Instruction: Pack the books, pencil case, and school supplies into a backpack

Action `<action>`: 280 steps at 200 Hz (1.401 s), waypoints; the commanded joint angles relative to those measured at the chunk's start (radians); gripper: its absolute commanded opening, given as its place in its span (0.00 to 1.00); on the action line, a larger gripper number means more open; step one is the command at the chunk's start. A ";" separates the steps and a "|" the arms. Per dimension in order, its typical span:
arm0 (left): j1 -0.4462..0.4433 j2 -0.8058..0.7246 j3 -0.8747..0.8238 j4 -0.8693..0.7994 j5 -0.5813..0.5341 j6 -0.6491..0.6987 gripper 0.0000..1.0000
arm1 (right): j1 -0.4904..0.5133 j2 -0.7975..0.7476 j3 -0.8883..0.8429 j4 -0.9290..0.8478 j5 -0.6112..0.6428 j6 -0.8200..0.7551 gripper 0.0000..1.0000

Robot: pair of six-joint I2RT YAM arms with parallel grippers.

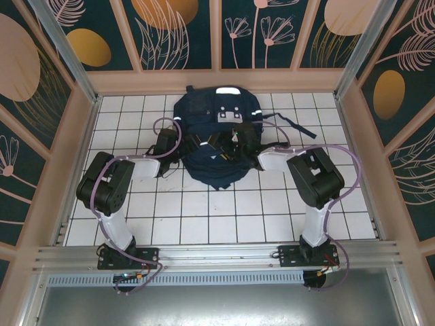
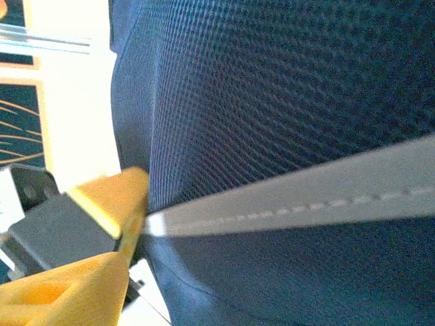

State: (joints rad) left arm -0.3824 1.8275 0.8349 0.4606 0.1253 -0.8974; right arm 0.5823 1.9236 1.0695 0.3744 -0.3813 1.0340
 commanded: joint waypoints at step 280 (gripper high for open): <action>-0.026 -0.177 0.121 -0.403 -0.068 0.103 0.99 | 0.031 -0.417 -0.163 -0.389 0.233 -0.335 0.66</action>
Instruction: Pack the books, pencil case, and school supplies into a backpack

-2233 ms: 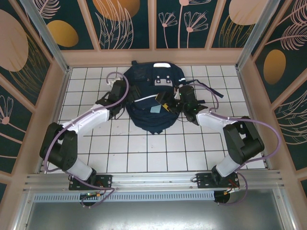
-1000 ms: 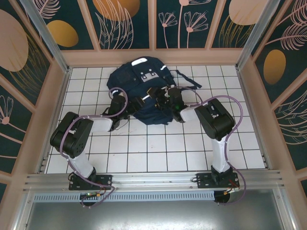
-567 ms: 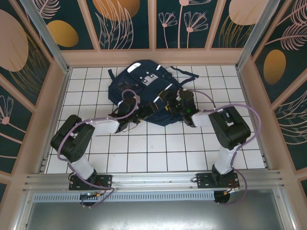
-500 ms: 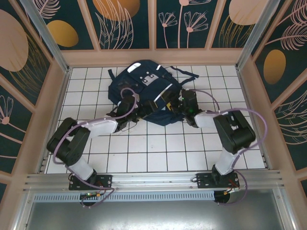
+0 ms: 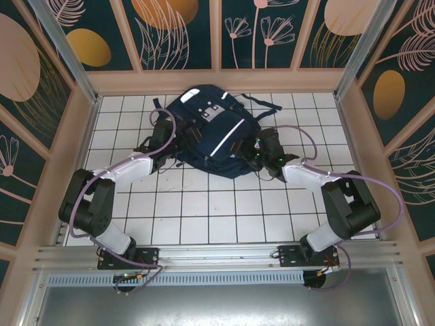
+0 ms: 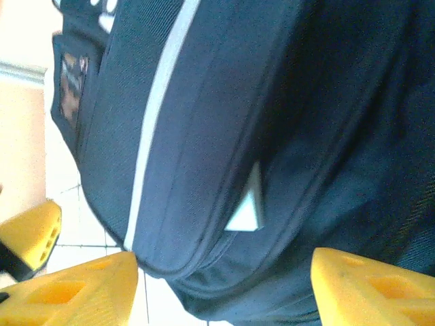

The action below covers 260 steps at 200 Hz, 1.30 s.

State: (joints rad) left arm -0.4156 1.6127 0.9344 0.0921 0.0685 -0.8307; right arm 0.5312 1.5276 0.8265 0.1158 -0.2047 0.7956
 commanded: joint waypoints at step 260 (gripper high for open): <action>0.019 0.231 -0.144 0.352 0.309 -0.133 0.73 | 0.248 0.187 0.366 -0.352 0.295 -0.110 0.49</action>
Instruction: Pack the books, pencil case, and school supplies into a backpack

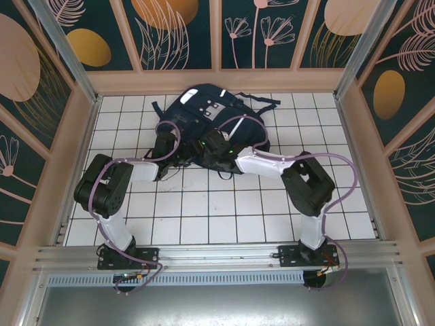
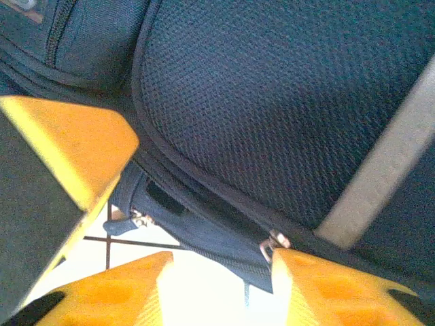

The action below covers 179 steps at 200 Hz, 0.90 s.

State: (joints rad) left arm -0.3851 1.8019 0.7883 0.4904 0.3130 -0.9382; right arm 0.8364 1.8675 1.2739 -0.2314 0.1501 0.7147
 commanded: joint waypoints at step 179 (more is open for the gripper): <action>-0.012 0.012 -0.021 -0.042 0.077 -0.053 0.73 | -0.385 -0.088 -0.202 0.227 -0.379 -0.115 0.69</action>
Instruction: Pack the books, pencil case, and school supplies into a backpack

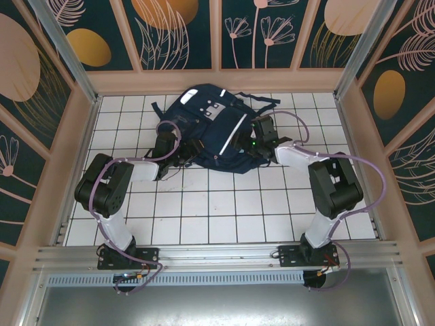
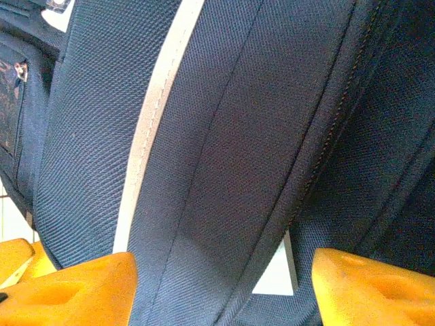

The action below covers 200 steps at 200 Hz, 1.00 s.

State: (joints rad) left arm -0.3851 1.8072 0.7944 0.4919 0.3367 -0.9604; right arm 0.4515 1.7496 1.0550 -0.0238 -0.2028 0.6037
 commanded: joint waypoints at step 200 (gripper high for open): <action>-0.029 0.055 -0.014 0.029 0.082 -0.090 0.74 | 0.050 -0.130 -0.121 0.101 -0.191 0.161 0.70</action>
State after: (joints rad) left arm -0.3897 1.8168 0.7650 0.5728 0.3557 -1.0241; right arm 0.4911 1.7435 0.9421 0.2874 -0.4877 0.8547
